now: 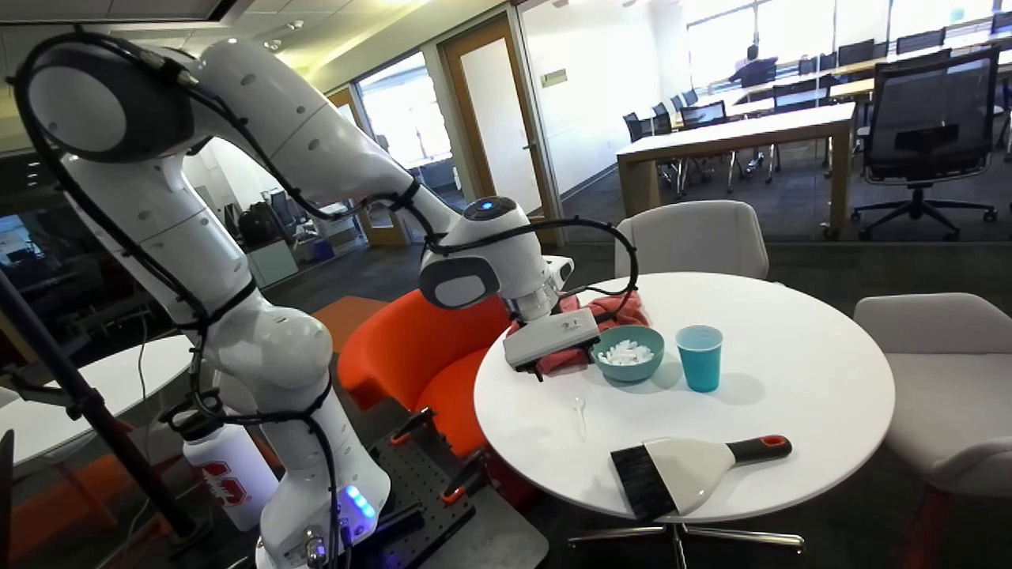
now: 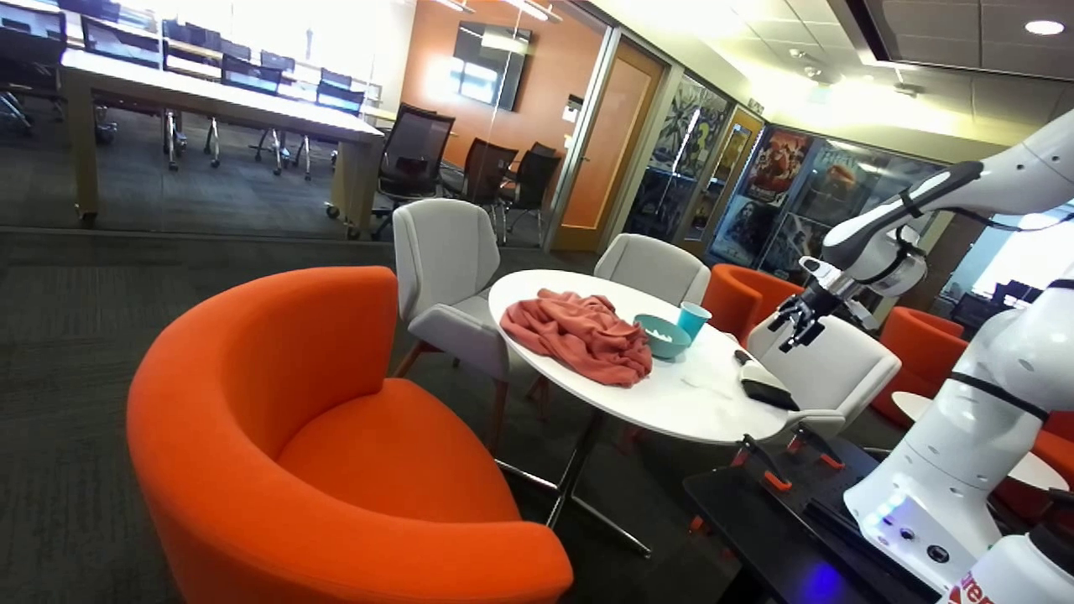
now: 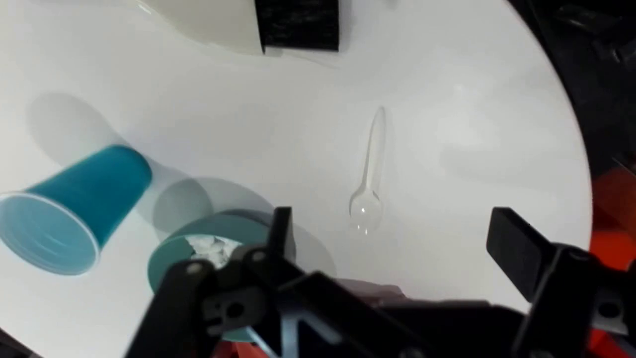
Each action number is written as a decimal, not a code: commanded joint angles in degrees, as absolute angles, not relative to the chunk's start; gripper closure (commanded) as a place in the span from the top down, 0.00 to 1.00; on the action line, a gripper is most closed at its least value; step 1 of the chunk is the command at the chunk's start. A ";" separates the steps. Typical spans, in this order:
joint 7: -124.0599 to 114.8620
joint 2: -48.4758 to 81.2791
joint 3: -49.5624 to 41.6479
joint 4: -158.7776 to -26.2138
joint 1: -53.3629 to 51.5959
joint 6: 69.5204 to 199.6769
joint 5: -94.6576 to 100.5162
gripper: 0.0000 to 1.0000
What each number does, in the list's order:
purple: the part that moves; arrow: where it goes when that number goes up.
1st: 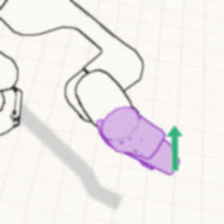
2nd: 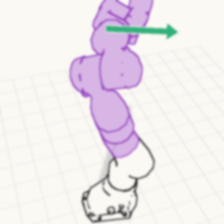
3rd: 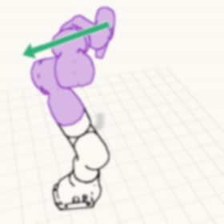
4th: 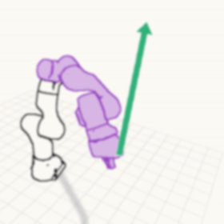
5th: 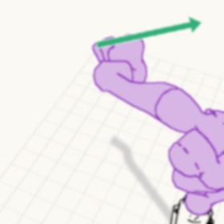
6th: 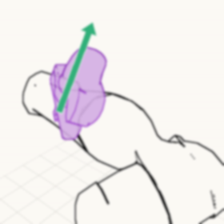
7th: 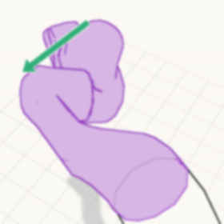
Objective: Use the white spoon to stir the contents in the bowl
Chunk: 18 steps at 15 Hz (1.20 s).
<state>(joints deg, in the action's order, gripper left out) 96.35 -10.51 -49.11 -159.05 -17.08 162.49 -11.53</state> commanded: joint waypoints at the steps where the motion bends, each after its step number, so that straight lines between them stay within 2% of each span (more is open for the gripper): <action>1: 100.66 -11.27 -52.14 -158.52 -20.26 160.36 -15.55 1.00; 5: 105.75 -12.64 -56.33 -157.64 -23.58 157.40 -19.45 1.00; 18: 126.13 -0.03 -74.95 -152.11 -41.61 147.01 -41.97 1.00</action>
<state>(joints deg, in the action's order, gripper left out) 121.36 -5.30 -72.04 -154.05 -37.27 149.82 -36.42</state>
